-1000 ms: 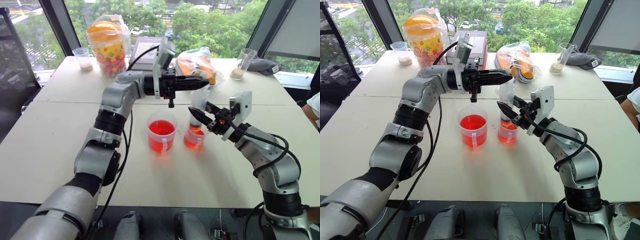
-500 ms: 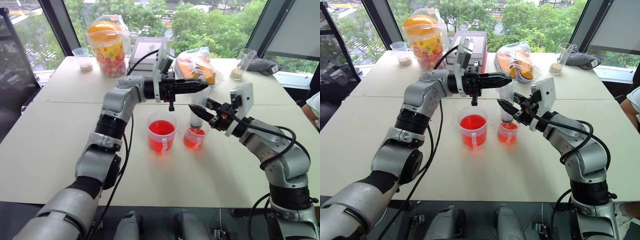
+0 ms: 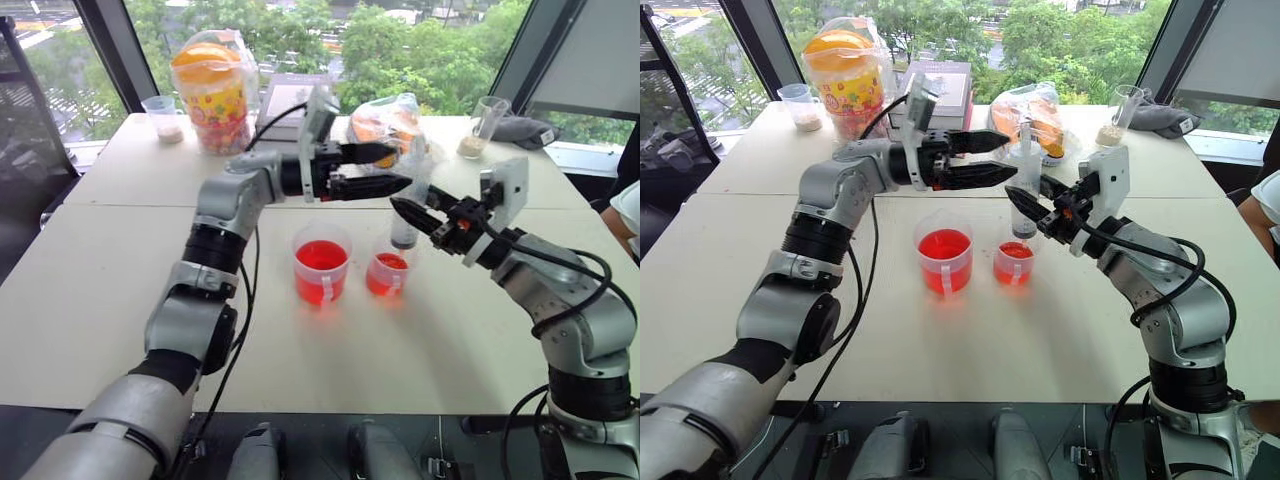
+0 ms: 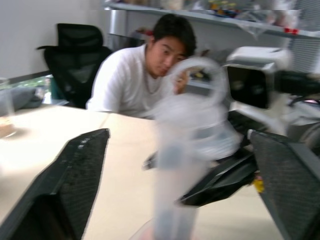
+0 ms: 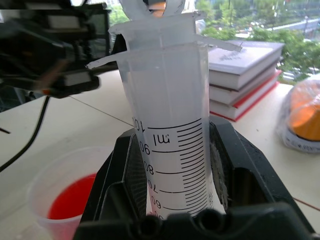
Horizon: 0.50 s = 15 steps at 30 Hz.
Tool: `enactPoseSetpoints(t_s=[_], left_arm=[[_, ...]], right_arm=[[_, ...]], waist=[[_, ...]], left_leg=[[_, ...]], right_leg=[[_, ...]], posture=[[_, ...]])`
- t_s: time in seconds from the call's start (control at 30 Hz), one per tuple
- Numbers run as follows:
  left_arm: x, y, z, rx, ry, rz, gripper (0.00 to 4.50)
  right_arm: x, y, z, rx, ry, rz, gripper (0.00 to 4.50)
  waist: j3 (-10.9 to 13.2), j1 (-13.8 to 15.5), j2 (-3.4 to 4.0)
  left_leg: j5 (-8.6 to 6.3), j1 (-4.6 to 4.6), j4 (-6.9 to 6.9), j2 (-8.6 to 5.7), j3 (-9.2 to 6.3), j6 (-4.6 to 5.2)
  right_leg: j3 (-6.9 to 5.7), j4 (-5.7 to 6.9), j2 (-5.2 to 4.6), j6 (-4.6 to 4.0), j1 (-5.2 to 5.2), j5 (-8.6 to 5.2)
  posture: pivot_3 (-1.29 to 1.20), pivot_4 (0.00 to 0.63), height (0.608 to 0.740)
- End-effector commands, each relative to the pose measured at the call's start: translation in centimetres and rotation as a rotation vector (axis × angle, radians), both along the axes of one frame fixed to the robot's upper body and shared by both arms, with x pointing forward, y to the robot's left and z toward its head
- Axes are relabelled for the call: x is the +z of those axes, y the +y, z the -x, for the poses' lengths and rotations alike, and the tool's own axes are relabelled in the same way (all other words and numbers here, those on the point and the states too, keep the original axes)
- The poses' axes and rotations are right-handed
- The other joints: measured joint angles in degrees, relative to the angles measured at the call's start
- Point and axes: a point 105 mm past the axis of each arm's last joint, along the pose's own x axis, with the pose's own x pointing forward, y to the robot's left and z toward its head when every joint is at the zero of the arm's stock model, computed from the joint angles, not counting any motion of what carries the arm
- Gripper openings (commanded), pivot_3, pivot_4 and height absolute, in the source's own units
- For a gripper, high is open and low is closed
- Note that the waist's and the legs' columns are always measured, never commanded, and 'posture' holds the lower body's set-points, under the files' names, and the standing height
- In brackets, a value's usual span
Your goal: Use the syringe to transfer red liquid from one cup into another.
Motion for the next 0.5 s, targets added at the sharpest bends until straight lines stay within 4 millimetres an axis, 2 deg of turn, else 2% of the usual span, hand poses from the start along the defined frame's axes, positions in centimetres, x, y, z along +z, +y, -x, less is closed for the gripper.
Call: enactPoseSetpoints(t_s=[0.03,0.17,0.23,0.3,0.37,0.43,0.5], left_arm=[[2.8,3.1,-0.3,0.054,-0.02,0.094,4.45],[1.8,5.3,-0.2,0.098,-0.018,0.061,4.45],[1.1,6.1,0.4,0.107,-0.009,0.037,4.45],[0.1,6.7,1.0,0.112,-0.004,0.002,4.45],[-0.8,7.3,1.6,0.127,0.004,-0.029,4.45],[-1.4,7.7,2.1,0.139,0.014,-0.043,4.45],[-1.9,8.1,2.6,0.148,0.023,-0.05,4.45]], right_arm=[[0.8,0.2,0.5,0.011,-0.043,0.011,1.38],[1.9,-0.3,-0.1,-0.012,-0.035,-0.022,1.38],[4.0,-0.9,-0.8,-0.044,-0.03,-0.111,1.38],[6.3,-2.3,-1.8,-0.098,0.0,-0.198,1.38],[7.8,-4.5,-3.2,-0.194,0.072,-0.219,1.38],[7.8,-6.6,-4.4,-0.289,0.203,-0.187,1.38],[6.6,-8.5,-5.2,-0.392,0.376,-0.126,1.38]], waist=[[0.0,0.0,0.0],[0.0,0.2,0.0],[0.0,0.2,0.0],[0.0,0.1,0.01],[0.0,0.3,0.01],[0.0,0.6,-0.01],[0.0,0.6,-0.01]], left_leg=[[0.0,0.0,0.0,0.0,0.0,0.0],[0.0,-0.01,0.0,0.0,0.02,0.0],[0.0,-0.01,0.01,-0.01,0.06,0.0],[0.0,-0.01,0.05,0.0,0.07,0.0],[0.01,-0.02,0.05,-0.01,0.06,-0.01],[0.01,-0.02,0.03,0.0,0.07,-0.01],[0.0,-0.03,0.01,0.0,0.04,0.0]], right_leg=[[0.0,0.0,0.0,0.0,0.0,0.0],[0.0,0.0,-0.03,0.0,0.01,0.0],[0.0,0.01,-0.08,0.0,0.01,0.0],[0.02,0.06,-0.1,0.0,-0.01,0.01],[0.01,0.11,-0.11,0.0,-0.03,0.01],[-0.01,0.11,-0.14,-0.01,-0.04,0.01],[-0.05,0.02,-0.18,-0.03,0.0,0.0]], posture=[[0.0,0.15,0.74],[0.0,0.15,0.74],[0.0,0.15,0.74],[0.0,0.15,0.74],[0.0,0.15,0.74],[0.0,0.15,0.74],[0.0,0.15,0.74]])
